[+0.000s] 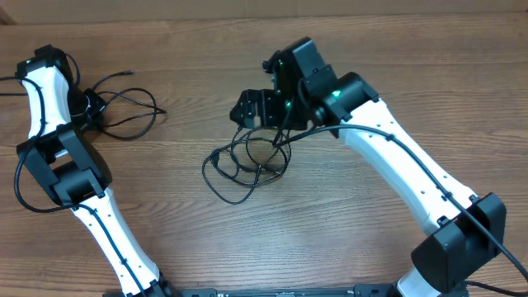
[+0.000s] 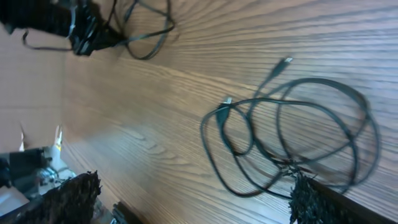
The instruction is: Untangle cables
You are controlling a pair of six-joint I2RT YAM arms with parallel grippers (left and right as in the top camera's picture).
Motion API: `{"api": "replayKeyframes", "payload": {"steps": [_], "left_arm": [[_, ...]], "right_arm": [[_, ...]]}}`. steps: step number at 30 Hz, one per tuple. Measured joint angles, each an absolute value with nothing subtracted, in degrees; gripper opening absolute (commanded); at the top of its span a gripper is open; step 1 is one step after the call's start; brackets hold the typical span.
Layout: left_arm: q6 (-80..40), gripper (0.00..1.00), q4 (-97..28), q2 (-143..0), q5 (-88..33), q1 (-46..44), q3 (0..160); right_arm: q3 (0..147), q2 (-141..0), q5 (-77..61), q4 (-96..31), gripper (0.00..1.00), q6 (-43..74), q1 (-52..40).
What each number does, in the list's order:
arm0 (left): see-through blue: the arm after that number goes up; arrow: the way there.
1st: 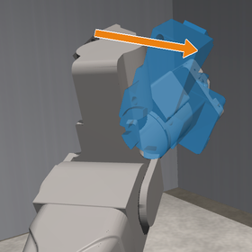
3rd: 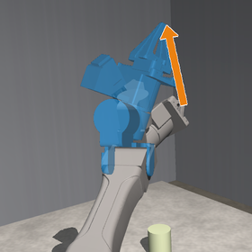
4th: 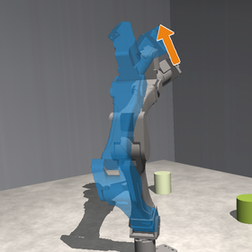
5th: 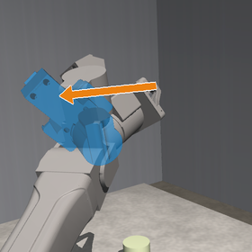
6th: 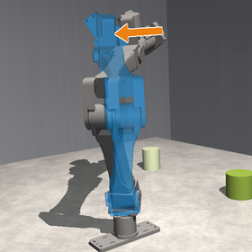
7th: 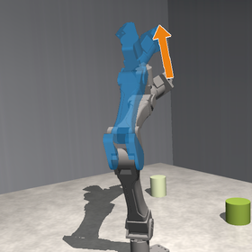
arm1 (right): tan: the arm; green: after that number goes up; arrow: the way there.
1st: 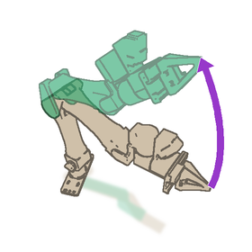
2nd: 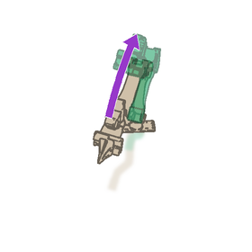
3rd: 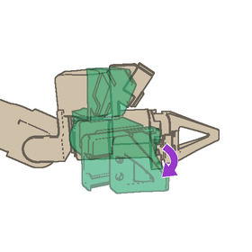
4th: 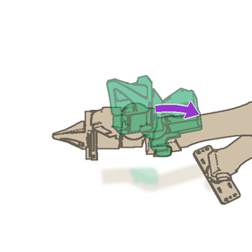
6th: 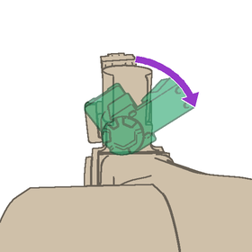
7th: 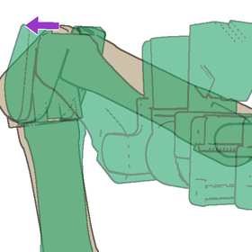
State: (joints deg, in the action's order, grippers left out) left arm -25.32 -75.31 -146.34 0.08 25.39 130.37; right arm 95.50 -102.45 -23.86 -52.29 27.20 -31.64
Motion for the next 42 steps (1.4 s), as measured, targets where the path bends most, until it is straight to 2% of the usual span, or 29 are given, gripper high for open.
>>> {"api": "replayKeyframes", "payload": {"steps": [4,8,14,18,27,35,42], "left_arm": [[-25.32,0.05,-75.13,-146.15,-5.67,25.39,131.63],[-27.11,0.04,-72.6,-143.52,-18.2,25.39,133.08],[-38.37,0.04,-67.31,-132.33,-35.79,24.88,134.45],[-47.57,0.04,-67.2,-125.05,-40.66,23.14,135.5],[-63.16,0.04,-58.17,-120.01,-46.94,13.72,135.72],[-67.46,0.04,-55.61,-120.01,-42.81,4.64,135.68],[-64.84,0.04,-29.76,-120.01,-40.01,0.36,135.52]], "right_arm": [[95.5,-102.39,-27.0,-52.62,1.0,27.27,-26.61],[95.53,-102.24,-33.06,-52.99,1.0,28.05,-20.05],[95.53,-101.95,-42.81,-54.98,1.0,28.56,-12.25],[95.53,-101.95,-47.03,-55.11,1.0,28.69,-10.96],[95.53,-101.93,-50.98,-54.87,1.0,29.85,-10.96],[95.53,-101.78,-51.24,-56.38,1.0,25.28,-10.94],[95.57,-101.73,-49.1,-61.08,1.0,21.37,-10.9]]}}
